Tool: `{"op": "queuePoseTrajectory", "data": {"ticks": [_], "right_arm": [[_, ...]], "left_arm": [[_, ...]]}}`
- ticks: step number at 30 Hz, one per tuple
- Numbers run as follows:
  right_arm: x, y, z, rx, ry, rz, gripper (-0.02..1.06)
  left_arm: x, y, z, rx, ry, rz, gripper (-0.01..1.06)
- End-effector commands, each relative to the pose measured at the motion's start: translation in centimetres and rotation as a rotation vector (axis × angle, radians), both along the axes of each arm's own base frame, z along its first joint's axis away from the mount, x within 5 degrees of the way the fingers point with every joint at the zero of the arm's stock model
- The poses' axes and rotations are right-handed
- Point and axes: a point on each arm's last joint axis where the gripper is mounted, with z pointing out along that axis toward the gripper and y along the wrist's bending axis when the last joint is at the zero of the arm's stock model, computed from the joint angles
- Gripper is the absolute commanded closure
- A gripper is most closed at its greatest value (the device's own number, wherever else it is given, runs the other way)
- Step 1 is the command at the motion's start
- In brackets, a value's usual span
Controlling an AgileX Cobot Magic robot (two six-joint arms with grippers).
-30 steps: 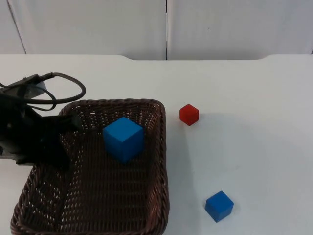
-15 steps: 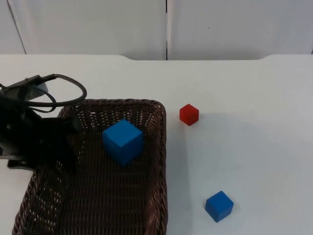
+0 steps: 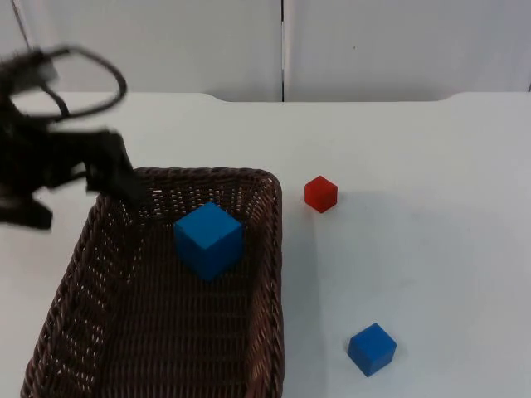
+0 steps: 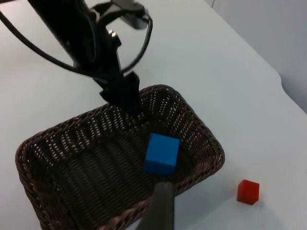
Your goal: Pick up the basket with the left hand and place the largest block into the basket with the right hand.
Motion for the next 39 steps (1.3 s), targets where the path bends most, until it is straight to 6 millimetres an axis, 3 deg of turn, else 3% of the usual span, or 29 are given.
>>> {"op": "queuePoseTrajectory", "data": {"ticks": [1,10,11,16,24,32,39], "right_arm": [[-0.5,-0.3,0.7,0.030,-0.023,-0.001,0.31],[-2.6,-2.5,3.1,0.113,-0.105,-0.002,0.31],[-2.6,-2.5,3.1,0.113,-0.105,-0.002,0.31],[-4.2,-4.2,1.9,0.140,-0.130,-0.008,0.31],[-6.5,-6.5,-0.5,0.159,-0.124,-0.020,0.31],[-9.5,-9.6,-2.3,0.216,-0.144,-0.032,0.31],[-11.4,-11.4,-4.6,0.266,-0.120,-0.057,0.31]], "left_arm": [[-0.4,0.0,2.5,0.000,-0.081,-0.015,0.00],[-4.2,0.1,11.5,-0.026,-0.389,-0.026,0.00],[-4.2,0.1,11.5,-0.026,-0.389,-0.026,0.00],[-7.3,0.2,15.1,-0.024,-0.521,-0.065,0.00],[-12.1,0.5,16.7,0.012,-0.652,-0.107,0.00],[-17.6,0.9,19.8,0.060,-0.858,-0.145,0.00],[-20.8,0.9,20.1,0.062,-0.916,-0.180,0.00]]}}
